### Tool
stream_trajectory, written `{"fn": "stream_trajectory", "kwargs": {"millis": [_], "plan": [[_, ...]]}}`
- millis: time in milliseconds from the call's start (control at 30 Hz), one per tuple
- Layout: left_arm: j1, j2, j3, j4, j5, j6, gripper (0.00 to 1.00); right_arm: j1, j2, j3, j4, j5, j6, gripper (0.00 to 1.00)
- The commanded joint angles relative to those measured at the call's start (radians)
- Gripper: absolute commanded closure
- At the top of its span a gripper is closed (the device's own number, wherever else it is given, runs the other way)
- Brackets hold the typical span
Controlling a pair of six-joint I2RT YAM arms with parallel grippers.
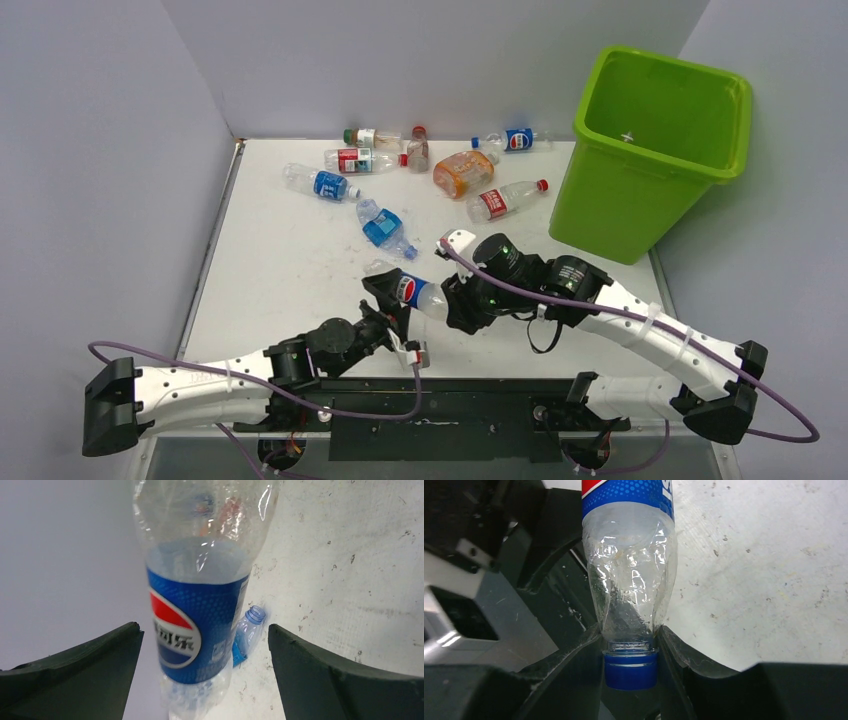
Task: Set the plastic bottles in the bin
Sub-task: Pick up the plastic bottle at the center of the board.
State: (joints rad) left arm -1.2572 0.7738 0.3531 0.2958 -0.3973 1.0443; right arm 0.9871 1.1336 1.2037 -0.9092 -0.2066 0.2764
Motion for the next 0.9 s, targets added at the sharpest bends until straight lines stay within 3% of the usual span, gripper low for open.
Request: {"fn": "stream_trajectory", "kwargs": {"millis": [0,100,367,500,567,600,700,767,867], "plan": [[-0.005,0.031,0.021,0.067,-0.028,0.025,0.03,0.062,0.011,0.078,-0.006,-0.009,-0.005,0.95],[-0.018,0.046,0.027,0.069,-0.045,0.028,0.03,0.084,0.014,0.082,0.008,-0.007,0.004,0.95],[-0.028,0.056,0.060,0.056,-0.051,-0.022,0.45,0.095,-0.002,0.105,0.076,-0.058,0.015,0.95],[-0.034,0.037,0.057,0.057,-0.043,-0.032,0.58,0.096,-0.011,0.119,0.092,-0.067,0.019,0.93],[-0.034,0.021,0.059,0.045,-0.021,-0.062,0.64,0.096,-0.020,0.122,0.105,-0.064,0.023,0.49],[-0.034,0.015,0.063,0.031,-0.002,-0.077,0.66,0.097,-0.026,0.122,0.115,-0.054,0.026,0.33],[-0.034,0.004,0.086,-0.025,0.045,-0.133,0.69,0.097,-0.063,0.115,0.171,-0.001,0.034,0.02],[-0.033,-0.002,0.110,-0.061,0.078,-0.178,0.72,0.097,-0.101,0.098,0.239,0.047,0.044,0.10],[-0.033,-0.004,0.129,-0.085,0.115,-0.247,0.76,0.097,-0.176,0.048,0.372,0.135,0.066,0.10]]}}
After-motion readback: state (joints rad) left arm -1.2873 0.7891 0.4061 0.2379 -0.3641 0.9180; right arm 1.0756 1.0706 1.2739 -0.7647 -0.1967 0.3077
